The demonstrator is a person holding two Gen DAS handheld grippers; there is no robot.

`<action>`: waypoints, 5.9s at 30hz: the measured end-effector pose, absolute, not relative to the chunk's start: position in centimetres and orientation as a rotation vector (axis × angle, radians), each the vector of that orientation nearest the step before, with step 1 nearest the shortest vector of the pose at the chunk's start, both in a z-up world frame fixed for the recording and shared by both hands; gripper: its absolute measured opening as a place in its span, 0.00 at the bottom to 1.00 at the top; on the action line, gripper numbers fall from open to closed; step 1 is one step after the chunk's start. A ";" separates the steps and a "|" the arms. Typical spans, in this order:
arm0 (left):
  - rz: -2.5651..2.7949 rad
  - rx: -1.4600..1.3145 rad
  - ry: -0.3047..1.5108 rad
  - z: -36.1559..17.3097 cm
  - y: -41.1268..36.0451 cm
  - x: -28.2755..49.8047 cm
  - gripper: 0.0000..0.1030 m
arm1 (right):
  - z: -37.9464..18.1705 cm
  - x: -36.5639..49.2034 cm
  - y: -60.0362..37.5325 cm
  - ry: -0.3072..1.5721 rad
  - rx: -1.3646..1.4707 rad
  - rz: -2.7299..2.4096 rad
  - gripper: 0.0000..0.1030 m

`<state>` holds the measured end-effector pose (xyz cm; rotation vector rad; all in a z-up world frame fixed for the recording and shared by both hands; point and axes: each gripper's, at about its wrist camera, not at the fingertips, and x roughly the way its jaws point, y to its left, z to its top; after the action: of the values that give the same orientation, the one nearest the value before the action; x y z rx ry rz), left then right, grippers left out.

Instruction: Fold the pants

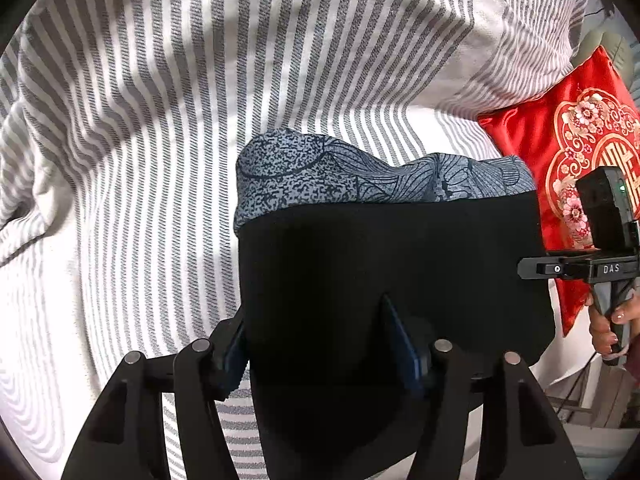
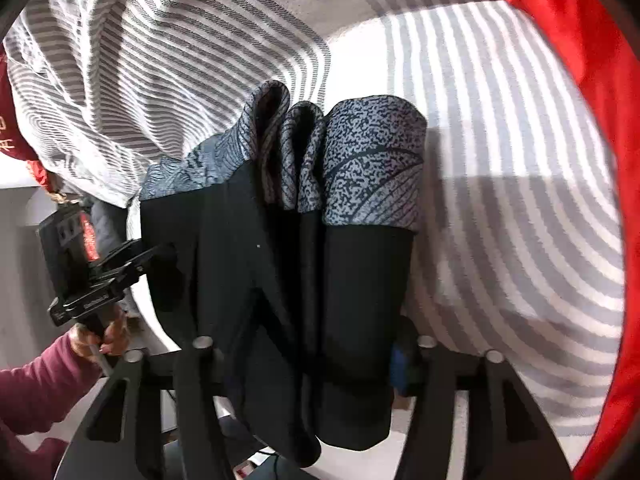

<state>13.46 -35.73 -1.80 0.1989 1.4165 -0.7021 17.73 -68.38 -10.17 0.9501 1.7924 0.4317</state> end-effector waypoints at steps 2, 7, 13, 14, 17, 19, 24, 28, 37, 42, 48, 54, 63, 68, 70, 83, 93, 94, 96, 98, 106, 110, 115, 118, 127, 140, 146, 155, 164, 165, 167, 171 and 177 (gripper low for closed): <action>-0.665 0.226 1.400 -1.1 -36.0 13.4 0.61 | -9.7 18.0 -68.4 1.813 0.908 0.395 0.74; -0.563 0.250 1.307 2.3 -34.5 13.4 0.61 | -7.1 18.4 -70.7 1.805 0.809 0.191 0.80; -0.539 0.323 1.244 4.6 -36.0 12.2 0.61 | -2.1 19.8 -69.4 1.758 0.607 0.024 0.80; -0.527 0.350 1.245 4.3 -36.7 11.9 0.61 | -1.3 19.9 -68.6 1.757 0.542 0.000 0.80; -0.498 0.397 1.260 3.0 -38.5 11.5 0.61 | -0.4 20.2 -66.7 1.739 0.419 -0.017 0.80; -0.498 0.391 1.267 2.2 -39.5 11.5 0.61 | -0.3 20.2 -65.7 1.715 0.392 0.000 0.80; -0.496 0.491 1.222 0.2 -41.3 11.8 0.61 | -2.5 20.7 -63.0 1.711 0.409 0.119 0.80; -0.486 0.489 1.216 -1.7 -40.9 12.6 0.76 | -6.8 19.7 -63.9 1.789 0.448 0.065 0.82; -0.454 0.415 1.248 -2.7 -39.3 14.1 0.99 | -8.8 18.5 -65.9 1.790 0.588 0.028 1.00; -0.435 0.400 1.282 -1.9 -39.1 13.9 0.99 | -7.5 18.7 -66.2 1.829 0.573 0.003 1.00; -0.454 0.364 1.321 0.8 -38.7 12.9 0.99 | -3.3 18.2 -67.1 1.815 0.568 -0.021 1.00; -0.460 0.415 1.330 3.8 -38.8 11.4 0.99 | 0.9 16.7 -67.3 1.800 0.572 -0.036 1.00; -0.489 0.414 1.329 6.7 -37.4 9.3 0.99 | 5.2 15.2 -66.4 1.780 0.563 -0.066 1.00; -0.537 0.389 1.322 7.4 -35.7 7.8 0.99 | 6.5 13.9 -65.2 1.777 0.524 -0.089 1.00; -0.553 0.396 1.329 7.6 -34.7 6.7 0.99 | 6.6 13.2 -64.4 1.791 0.503 -0.086 1.00; -0.632 0.485 1.412 8.2 -28.6 -0.1 0.99 | 11.2 6.7 -58.9 1.854 0.490 -0.094 1.00; -0.568 0.413 1.433 7.2 -26.8 1.4 0.99 | 9.7 7.7 -59.1 1.898 0.405 -0.176 1.00; -0.557 0.417 1.423 6.9 -27.1 1.8 0.99 | 9.2 8.1 -59.5 1.900 0.392 -0.191 1.00; -0.542 0.419 1.410 6.2 -27.8 2.7 0.99 | 8.2 9.2 -60.3 1.892 0.364 -0.221 1.00; -0.510 0.424 1.394 5.4 -28.7 3.9 0.99 | 6.8 10.2 -61.5 1.877 0.344 -0.239 1.00; -0.432 0.364 1.374 2.0 -32.8 7.3 0.99 | -0.5 13.3 -63.8 1.863 0.187 -0.222 1.00; -0.431 0.378 1.367 0.7 -34.9 7.4 0.99 | -1.4 13.3 -64.8 1.822 0.247 -0.152 1.00; -0.420 0.393 1.364 -0.4 -35.8 7.4 0.99 | 0.0 15.1 -68.1 1.706 0.518 -0.058 1.00; -0.412 0.388 1.361 -0.6 -36.2 7.5 0.99 | -1.7 18.0 -68.8 1.693 0.576 -0.019 0.99; -0.401 0.377 1.359 -0.7 -36.3 7.4 0.99 | -8.0 22.8 -67.5 1.755 0.672 0.048 0.43; -0.420 0.318 1.287 2.5 -37.7 10.5 0.99 | -6.3 24.5 -68.6 1.733 0.575 0.037 0.64; -0.307 0.311 1.245 1.6 -39.0 17.1 0.99 | -5.1 27.0 -68.2 1.689 0.399 -0.012 0.64; -0.325 0.403 1.277 -1.3 -39.4 15.8 0.99 | -7.7 22.1 -67.6 1.785 0.360 -0.014 0.72; -0.420 0.380 1.354 1.3 -38.6 10.5 0.99 | -1.8 19.5 -67.6 1.762 0.421 -0.011 0.79; -0.419 0.378 1.365 0.9 -38.6 10.0 0.99 | -1.5 18.5 -67.1 1.773 0.416 -0.009 0.79; -0.408 0.386 1.394 -0.4 -38.7 9.4 0.99 | -2.1 17.7 -66.2 1.800 0.397 -0.001 0.80; -0.410 0.394 1.386 -1.6 -38.7 9.0 0.99 | -4.9 15.1 -65.0 1.865 0.434 0.023 0.90; -0.431 0.386 1.377 -2.5 -38.5 9.1 0.99 | -7.4 13.4 -66.7 1.895 0.661 -0.001 1.00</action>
<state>9.11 -38.46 -2.54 0.3865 1.3772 -0.4311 13.39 -66.67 -7.37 0.6607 1.8954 -0.0014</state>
